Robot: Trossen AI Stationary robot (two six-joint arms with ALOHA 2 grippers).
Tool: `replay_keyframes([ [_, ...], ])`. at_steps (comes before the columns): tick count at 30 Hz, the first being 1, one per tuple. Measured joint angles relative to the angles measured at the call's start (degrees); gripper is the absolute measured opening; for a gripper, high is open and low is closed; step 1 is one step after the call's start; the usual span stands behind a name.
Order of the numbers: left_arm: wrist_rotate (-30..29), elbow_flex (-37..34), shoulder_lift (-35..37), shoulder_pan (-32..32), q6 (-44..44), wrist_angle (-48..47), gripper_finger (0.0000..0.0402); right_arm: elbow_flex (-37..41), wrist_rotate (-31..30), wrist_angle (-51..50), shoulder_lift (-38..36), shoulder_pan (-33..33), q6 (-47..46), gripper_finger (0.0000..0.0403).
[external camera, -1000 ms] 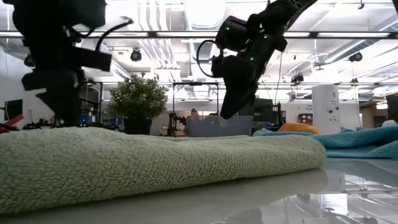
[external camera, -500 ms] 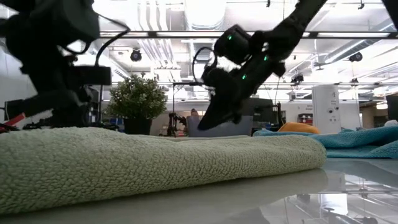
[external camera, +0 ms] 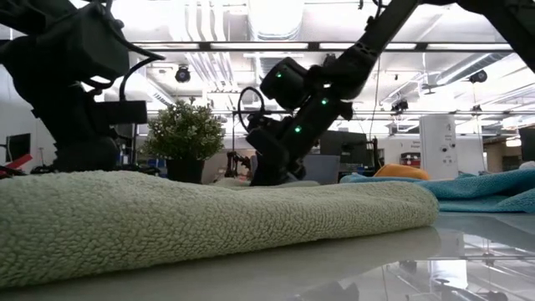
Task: Fold microfiber towels
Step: Fold the left green towel
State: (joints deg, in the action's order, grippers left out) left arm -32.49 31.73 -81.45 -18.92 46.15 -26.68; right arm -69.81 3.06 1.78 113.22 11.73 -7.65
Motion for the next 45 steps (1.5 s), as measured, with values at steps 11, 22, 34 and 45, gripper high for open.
replay_keyframes([
  [11, 1.3, 1.1, 0.3, 0.1, 3.0, -5.1, 0.0001, -4.4, -0.8, -12.2, -2.5, 0.2, 1.7, 0.0009],
  [22, -1.1, 6.7, 0.6, -0.7, -0.1, -2.7, 0.0001, -5.1, -0.6, -15.9, -8.6, -2.1, -0.2, 0.0009],
  [34, -2.0, 5.7, 0.6, -0.8, -9.3, 3.8, 0.0001, -4.8, 0.4, -26.9, -9.5, -2.4, -10.9, 0.006],
  [45, -3.6, 4.5, 0.6, -0.8, -9.1, 4.1, 0.0001, -4.5, -0.8, -22.3, -9.4, -1.1, -15.5, 0.0206],
])
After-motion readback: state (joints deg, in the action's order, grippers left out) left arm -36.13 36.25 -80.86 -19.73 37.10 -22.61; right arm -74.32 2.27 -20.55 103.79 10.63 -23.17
